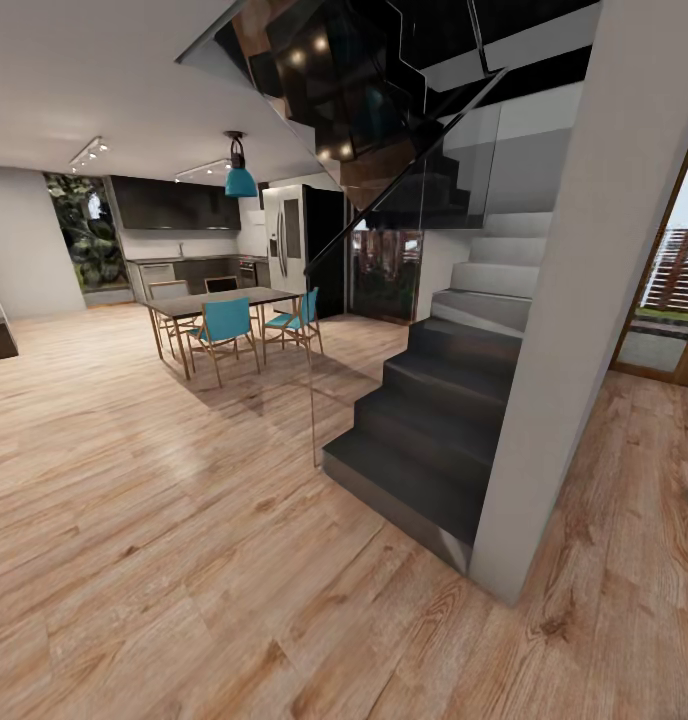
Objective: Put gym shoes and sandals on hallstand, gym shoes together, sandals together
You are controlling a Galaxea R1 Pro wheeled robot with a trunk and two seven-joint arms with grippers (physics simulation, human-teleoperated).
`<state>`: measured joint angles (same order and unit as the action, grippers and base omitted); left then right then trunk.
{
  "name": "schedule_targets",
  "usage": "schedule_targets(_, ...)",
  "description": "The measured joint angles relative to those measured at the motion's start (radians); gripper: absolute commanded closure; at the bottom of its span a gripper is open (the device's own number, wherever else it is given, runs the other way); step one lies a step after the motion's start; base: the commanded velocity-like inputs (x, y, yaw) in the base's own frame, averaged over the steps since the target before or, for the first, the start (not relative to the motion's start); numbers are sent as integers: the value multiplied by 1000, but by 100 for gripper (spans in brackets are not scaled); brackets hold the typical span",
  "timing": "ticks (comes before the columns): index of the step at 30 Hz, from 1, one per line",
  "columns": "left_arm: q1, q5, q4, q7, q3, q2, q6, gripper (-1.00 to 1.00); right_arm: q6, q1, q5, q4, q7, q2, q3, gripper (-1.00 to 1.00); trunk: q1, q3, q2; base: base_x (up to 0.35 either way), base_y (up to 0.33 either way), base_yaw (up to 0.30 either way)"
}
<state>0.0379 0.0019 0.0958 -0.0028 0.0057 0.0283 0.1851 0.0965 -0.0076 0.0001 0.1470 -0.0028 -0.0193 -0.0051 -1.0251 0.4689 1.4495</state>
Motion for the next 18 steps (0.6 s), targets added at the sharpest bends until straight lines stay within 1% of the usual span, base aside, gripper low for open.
schedule_targets(1,30,0,25,0,0,0,127,-100,265,0,0,29,0,-58,3,-100,0,0,0,0,0,0)
schedule_targets(2,53,1,166,0,0,1,141,-100,302,-1,-2,187,0,-95,-4,-100,0,0,0,0,0,0)
schedule_targets(3,56,1,184,0,0,1,147,-100,311,-3,0,259,0,-94,0,-100,0,0,0,0,0,0)
schedule_targets(5,77,6,198,0,1,0,157,-100,325,-4,-4,282,3,-96,0,-100,0,0,0,0,0,0)
schedule_targets(10,106,12,202,0,2,-3,167,-100,337,-5,-6,295,7,-85,0,-100,0,0,0,0,0,0)
schedule_targets(13,109,12,201,0,3,-2,171,-100,339,-5,-7,296,8,-77,2,-100,0,0,0,0,0,0)
schedule_targets(18,106,8,203,-2,1,0,173,-100,341,-6,-6,296,10,-73,4,-100,0,0,0,0,0,0)
